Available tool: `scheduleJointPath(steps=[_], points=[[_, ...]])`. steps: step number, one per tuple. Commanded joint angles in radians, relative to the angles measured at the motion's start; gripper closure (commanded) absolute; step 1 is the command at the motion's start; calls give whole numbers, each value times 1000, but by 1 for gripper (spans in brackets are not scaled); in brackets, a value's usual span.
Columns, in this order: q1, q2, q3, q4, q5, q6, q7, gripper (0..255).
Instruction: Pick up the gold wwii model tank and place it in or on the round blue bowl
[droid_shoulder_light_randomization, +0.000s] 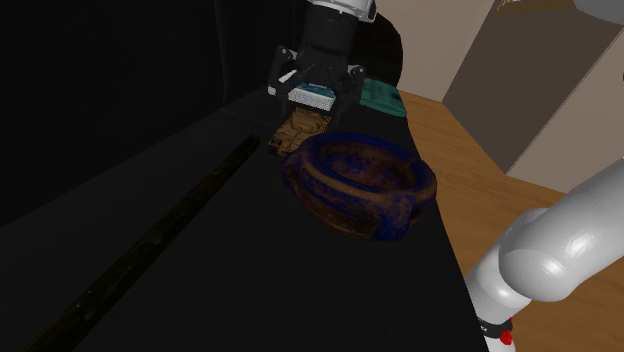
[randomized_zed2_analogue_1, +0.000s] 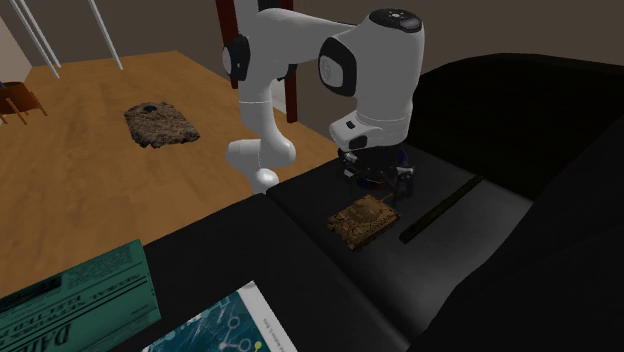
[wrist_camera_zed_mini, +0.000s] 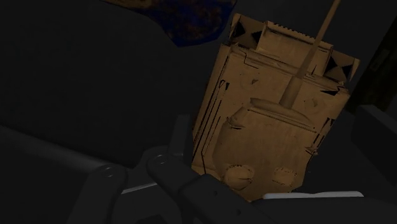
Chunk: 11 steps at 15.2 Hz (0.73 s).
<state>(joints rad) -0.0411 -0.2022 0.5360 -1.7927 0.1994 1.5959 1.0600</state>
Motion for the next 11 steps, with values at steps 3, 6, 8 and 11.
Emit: scheduleJointPath(steps=[3, 6, 8, 11], points=[[0, 0, 0, 0, 0, 0, 0, 255], [0, 0, 0, 0, 0, 0, 0, 255], [0, 0, 0, 1, 0, -1, 0, 255], [0, 0, 0, 0, 0, 0, 0, 255]])
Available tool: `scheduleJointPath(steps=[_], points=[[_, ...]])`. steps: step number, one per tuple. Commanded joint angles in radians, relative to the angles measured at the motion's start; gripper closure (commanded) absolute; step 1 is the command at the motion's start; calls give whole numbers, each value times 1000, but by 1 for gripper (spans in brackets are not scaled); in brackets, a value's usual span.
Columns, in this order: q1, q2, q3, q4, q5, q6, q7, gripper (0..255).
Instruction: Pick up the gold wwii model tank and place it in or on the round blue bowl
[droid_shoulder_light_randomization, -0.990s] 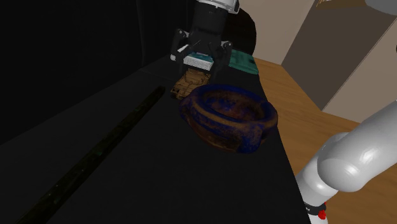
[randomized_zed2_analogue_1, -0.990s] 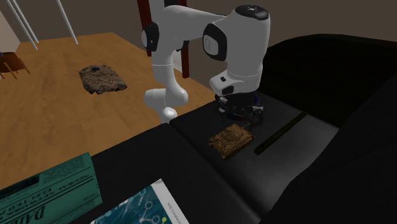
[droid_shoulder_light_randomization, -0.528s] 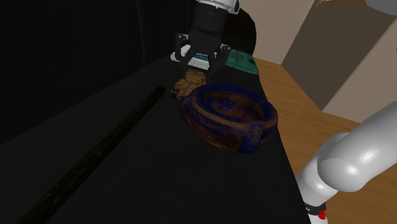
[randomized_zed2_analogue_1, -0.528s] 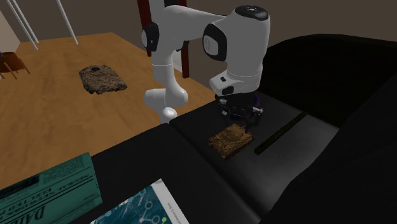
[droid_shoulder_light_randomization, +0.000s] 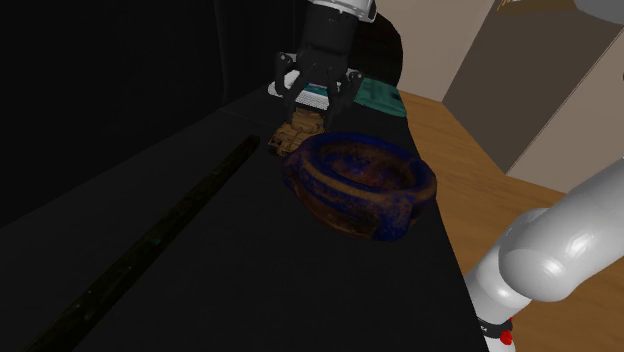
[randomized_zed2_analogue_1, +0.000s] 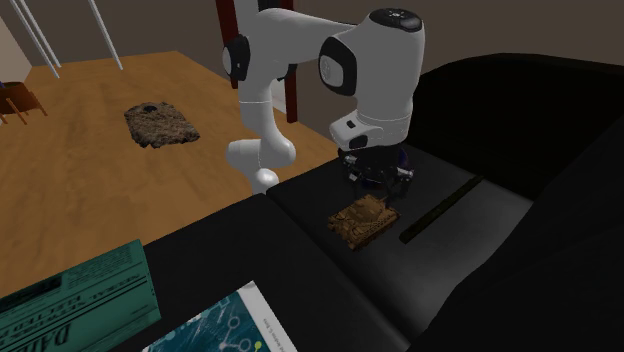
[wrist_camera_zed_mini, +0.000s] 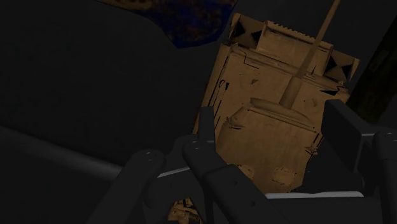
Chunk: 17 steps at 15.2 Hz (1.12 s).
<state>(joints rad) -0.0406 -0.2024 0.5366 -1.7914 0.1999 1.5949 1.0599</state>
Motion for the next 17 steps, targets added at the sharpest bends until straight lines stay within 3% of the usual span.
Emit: scheduleJointPath(steps=[1, 17], points=[[-1, 3, -1, 15, -2, -12, 2, 255], [-2, 97, 14, 326, -44, -237, 60, 255]])
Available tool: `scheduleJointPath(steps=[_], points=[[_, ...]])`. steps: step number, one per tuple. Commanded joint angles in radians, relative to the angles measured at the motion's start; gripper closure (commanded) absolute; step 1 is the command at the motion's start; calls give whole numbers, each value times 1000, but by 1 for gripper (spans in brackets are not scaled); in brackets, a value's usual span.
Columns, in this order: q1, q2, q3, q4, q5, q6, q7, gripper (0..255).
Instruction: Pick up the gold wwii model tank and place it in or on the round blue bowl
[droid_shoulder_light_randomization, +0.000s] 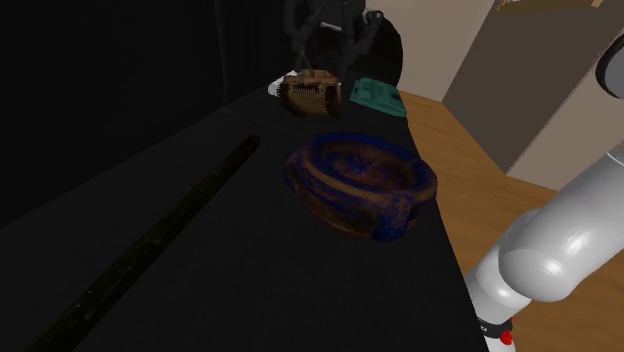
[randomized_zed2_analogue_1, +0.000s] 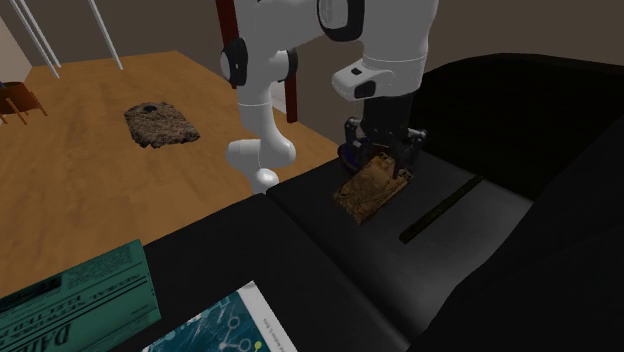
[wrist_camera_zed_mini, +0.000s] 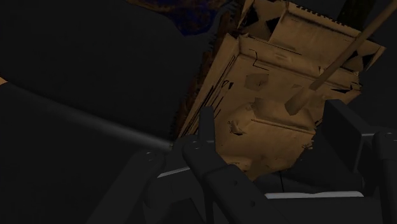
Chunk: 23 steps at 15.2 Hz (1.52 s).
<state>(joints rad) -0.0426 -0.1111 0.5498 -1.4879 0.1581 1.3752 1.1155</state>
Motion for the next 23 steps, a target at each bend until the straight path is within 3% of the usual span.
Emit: scheduleJointPath(steps=[1, 10, 17, 23], points=[[1, 15, 4, 46, -7, -32, 9, 255], [24, 125, 35, 293, -61, -181, 68, 255], [82, 253, 70, 542, -139, -319, 131, 255], [61, 55, 71, 364, -8, -299, 176, 255]])
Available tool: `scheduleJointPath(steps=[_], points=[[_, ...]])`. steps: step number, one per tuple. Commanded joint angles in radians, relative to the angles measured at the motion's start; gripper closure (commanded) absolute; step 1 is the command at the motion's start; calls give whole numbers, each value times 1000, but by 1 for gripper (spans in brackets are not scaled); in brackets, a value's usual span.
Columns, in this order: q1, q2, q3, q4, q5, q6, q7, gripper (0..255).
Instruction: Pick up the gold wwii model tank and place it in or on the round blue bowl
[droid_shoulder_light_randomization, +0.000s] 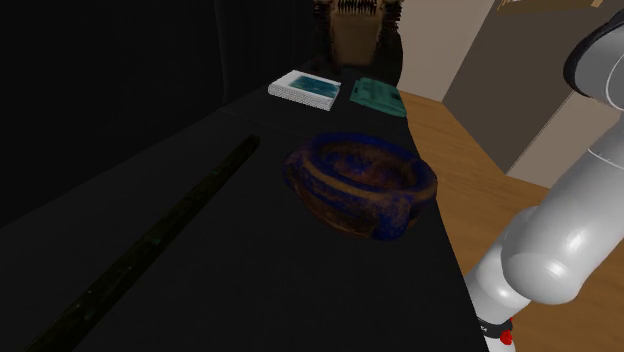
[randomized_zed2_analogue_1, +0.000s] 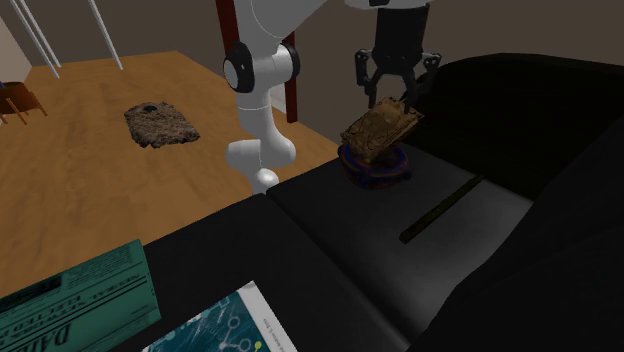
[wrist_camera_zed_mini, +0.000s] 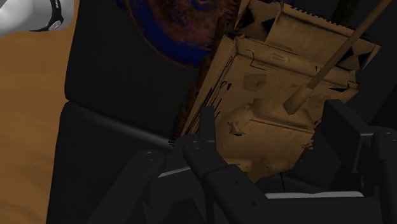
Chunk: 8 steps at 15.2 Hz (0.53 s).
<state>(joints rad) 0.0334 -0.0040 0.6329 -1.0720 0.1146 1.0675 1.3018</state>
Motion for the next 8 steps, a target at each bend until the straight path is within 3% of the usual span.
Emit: scheduleJointPath(steps=[1, 8], points=[[-13, -79, -12, -71, 53, 7, 0, 255], [13, -225, -11, -172, 150, -1, 65, 255]])
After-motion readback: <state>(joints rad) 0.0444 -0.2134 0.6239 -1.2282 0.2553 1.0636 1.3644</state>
